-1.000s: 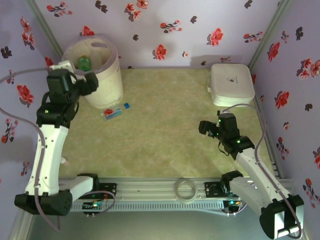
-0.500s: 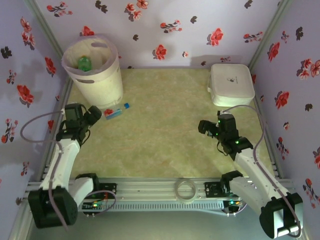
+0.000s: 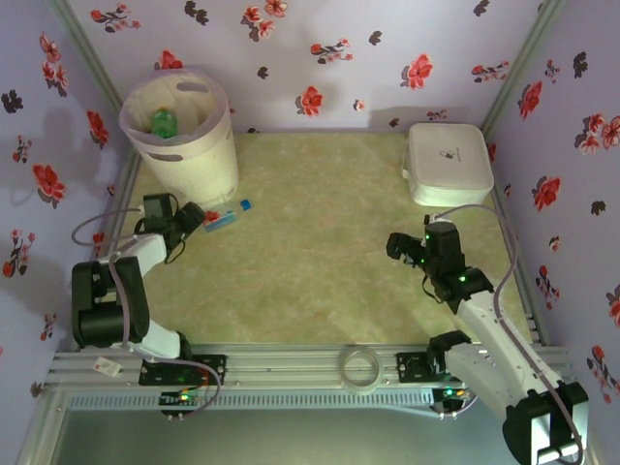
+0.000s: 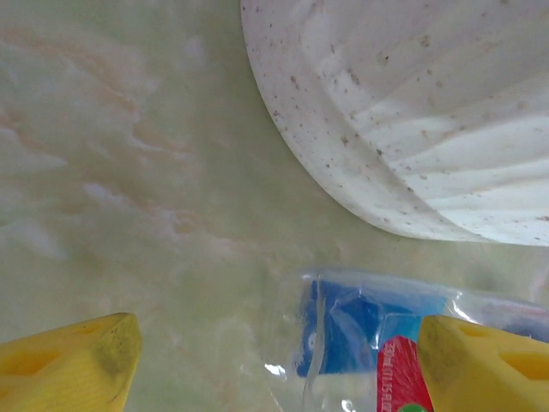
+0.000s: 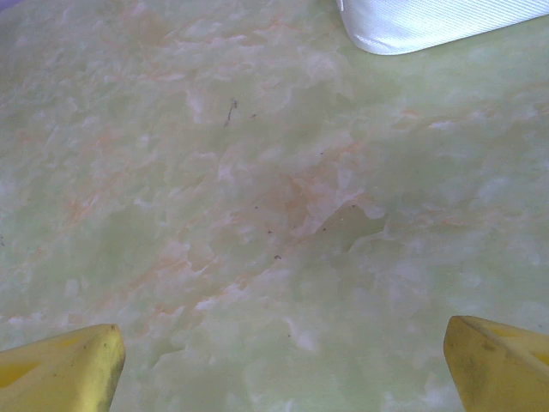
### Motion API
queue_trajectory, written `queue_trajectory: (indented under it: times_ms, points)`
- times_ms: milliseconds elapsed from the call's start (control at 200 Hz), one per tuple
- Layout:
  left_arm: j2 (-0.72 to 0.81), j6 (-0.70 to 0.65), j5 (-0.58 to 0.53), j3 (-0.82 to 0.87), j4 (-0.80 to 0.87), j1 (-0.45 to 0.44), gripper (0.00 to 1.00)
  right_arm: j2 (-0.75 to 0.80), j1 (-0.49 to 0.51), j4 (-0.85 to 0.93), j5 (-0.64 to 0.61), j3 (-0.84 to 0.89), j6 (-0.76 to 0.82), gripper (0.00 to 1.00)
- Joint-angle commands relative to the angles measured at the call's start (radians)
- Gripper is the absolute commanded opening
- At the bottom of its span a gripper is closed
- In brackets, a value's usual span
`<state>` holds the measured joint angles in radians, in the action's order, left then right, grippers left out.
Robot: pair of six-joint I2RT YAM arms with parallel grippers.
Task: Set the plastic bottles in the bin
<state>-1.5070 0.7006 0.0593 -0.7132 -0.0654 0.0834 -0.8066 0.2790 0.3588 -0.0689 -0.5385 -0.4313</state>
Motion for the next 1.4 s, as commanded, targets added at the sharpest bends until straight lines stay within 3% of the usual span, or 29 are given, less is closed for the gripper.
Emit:
queue_trajectory:
  times_ms: [0, 545, 780, 1125, 1230, 1390]
  points:
    - [-0.025, -0.03, 0.019, -0.029, -0.057, -0.008, 0.84, 0.005, -0.009, 0.019, -0.024, -0.012, -0.014, 0.97]
    - [-0.114, -0.099, 0.025, -0.104, 0.027, -0.145, 0.79, -0.013, -0.009, 0.019, -0.009, -0.021, -0.017, 0.97]
    - [-0.103, -0.117, -0.007, -0.143, 0.082, -0.322, 0.78, -0.029, -0.009, -0.002, -0.004, -0.011, -0.024, 0.97]
    - [-0.218, -0.123, -0.028, -0.351, 0.133, -0.601, 0.78, 0.003, -0.009, 0.019, -0.017, -0.005, -0.024, 0.97]
    - [-0.26, -0.179, -0.032, -0.481, 0.273, -0.665, 0.78, 0.006, -0.01, 0.024, -0.018, -0.007, -0.024, 0.97]
    - [-0.273, -0.242, -0.094, -0.57, 0.46, -0.689, 0.79, 0.023, -0.01, 0.036, -0.035, -0.003, -0.017, 0.97]
